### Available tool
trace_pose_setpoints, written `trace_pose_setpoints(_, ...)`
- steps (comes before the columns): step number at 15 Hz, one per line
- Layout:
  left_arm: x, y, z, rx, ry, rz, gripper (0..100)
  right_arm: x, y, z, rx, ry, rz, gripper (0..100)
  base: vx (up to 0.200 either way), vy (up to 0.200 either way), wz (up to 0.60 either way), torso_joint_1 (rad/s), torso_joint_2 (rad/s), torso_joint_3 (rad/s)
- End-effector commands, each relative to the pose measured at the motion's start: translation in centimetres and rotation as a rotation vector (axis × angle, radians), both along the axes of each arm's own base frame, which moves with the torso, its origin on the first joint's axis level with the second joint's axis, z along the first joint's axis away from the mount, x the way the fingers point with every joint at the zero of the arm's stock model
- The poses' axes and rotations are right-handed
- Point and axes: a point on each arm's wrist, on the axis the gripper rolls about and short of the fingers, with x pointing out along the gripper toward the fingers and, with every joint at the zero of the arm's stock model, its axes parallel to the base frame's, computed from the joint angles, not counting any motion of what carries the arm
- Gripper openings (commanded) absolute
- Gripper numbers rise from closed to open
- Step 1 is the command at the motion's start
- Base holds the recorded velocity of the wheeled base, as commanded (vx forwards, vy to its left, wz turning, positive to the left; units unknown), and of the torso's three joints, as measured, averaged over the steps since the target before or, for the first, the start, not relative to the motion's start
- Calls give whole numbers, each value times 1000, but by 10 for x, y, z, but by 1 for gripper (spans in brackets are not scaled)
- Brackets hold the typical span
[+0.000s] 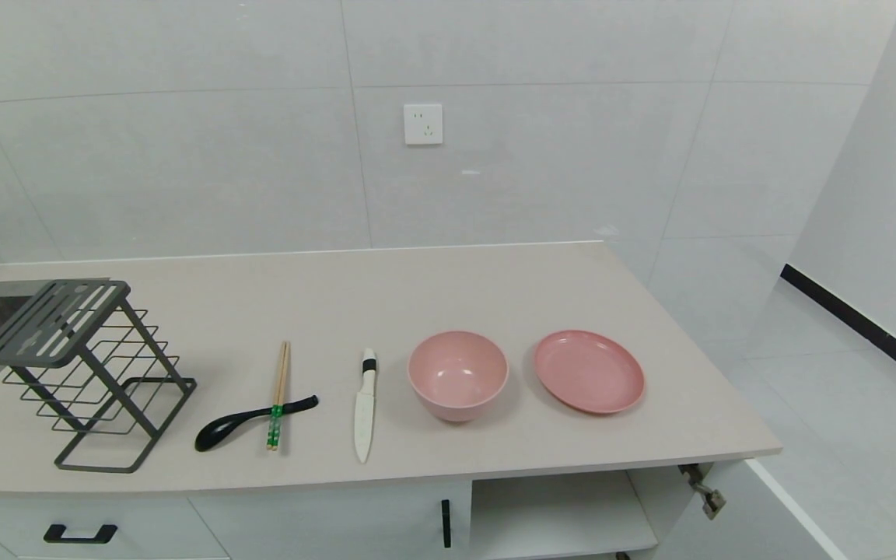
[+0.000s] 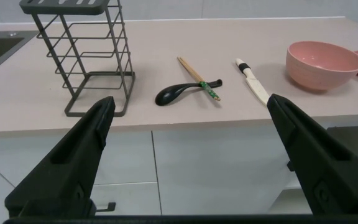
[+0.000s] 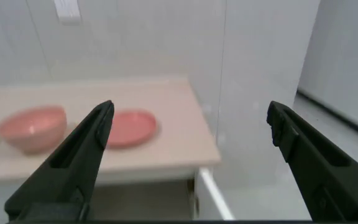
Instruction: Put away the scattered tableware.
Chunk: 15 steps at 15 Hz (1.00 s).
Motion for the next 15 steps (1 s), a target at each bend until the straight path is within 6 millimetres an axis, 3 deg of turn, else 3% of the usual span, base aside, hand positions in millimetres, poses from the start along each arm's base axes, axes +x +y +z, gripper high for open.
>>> trace_pose_setpoints(1, 0, 0, 0, 0, 1, 0, 100, -6, 2, 25, -17, -5, 70, 100, 0, 0, 0, 0, 0, 0)
trace_pose_setpoints(4, 0, 0, 0, -5, 1, 3, 100, 19, 5, 46, -35, 263, 306, 100, 0, 0, 0, 0, 0, 0)
trace_pose_setpoints(10, 0, 0, 0, -8, 0, 4, 100, 92, 18, 36, -20, 733, 484, 100, 0, 0, 0, 0, 0, 0)
trace_pose_setpoints(15, 0, 0, 0, -9, 0, 6, 100, 131, 24, 25, -33, 840, 486, 100, 0, 0, 0, 0, 0, 0)
